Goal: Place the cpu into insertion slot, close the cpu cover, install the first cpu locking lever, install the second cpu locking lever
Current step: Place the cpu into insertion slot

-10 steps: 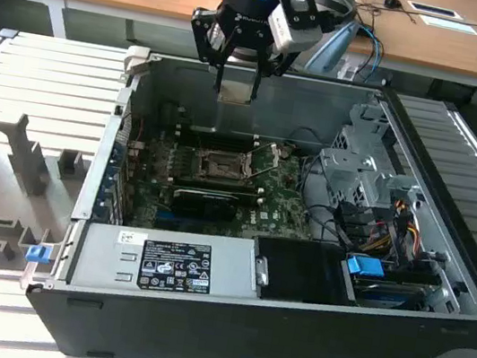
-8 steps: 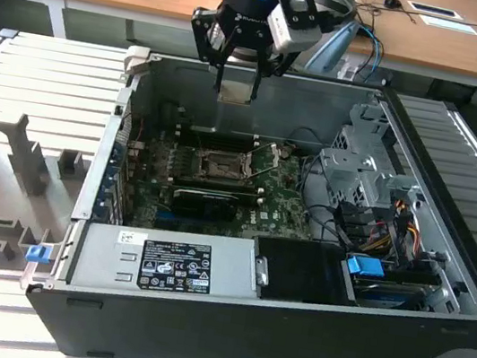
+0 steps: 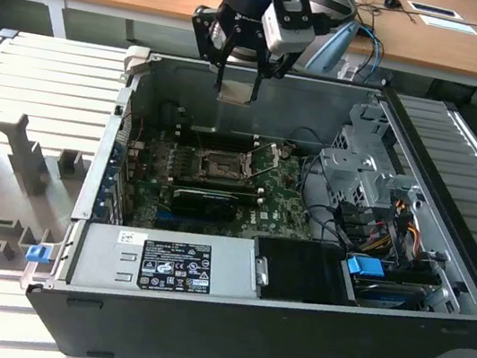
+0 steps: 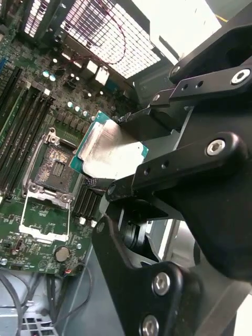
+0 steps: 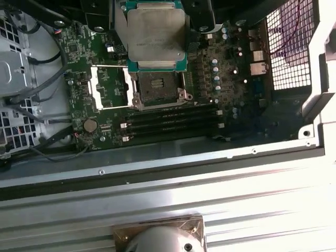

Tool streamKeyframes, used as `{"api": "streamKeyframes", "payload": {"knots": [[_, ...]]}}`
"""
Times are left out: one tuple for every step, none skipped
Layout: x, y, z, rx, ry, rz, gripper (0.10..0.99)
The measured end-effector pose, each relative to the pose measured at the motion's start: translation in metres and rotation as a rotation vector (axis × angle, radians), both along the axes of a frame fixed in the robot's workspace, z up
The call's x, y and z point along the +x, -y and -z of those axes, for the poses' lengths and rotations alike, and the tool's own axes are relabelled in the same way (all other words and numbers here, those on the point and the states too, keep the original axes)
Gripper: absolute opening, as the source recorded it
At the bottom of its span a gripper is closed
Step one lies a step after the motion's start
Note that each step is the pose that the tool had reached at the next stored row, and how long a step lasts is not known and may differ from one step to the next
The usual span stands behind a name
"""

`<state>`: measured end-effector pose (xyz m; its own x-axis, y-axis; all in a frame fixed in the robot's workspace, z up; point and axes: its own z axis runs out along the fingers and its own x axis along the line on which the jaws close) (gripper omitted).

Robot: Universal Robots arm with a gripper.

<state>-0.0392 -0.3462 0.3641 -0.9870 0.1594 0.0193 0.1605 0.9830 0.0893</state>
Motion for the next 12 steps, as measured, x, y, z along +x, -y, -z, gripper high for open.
{"api": "streamKeyframes", "payload": {"knots": [[0.0, 0.0, 0.0, 0.0, 0.0, 0.01, 0.529], [0.0, 0.0, 0.0, 0.0, 0.0, 0.019, 0.529], [0.0, 0.0, 0.0, 0.0, 0.0, 0.027, 0.529], [0.0, 0.0, 0.0, 0.0, 0.0, 0.037, 0.529], [0.0, 0.0, 0.0001, 0.0, 0.0, 0.057, 0.529], [0.0, 0.0, 0.0001, 0.0, 0.0, 0.076, 0.529], [0.0, 0.0, 0.0002, 0.0, 0.0001, 0.09, 0.529], [0.0, 0.0, 0.0001, 0.0, 0.0, 0.1, 0.529], [0.0, 0.0, 0.0002, -0.001, 0.0, 0.134, 0.529], [0.0, 0.0, 0.0003, 0.0, -0.0001, 0.145, 0.529], [0.0, 0.0, 0.0003, 0.0, 0.0, 0.154, 0.529], [0.0, 0.0, 0.0003, 0.0, 0.0, 0.168, 0.529]]}}
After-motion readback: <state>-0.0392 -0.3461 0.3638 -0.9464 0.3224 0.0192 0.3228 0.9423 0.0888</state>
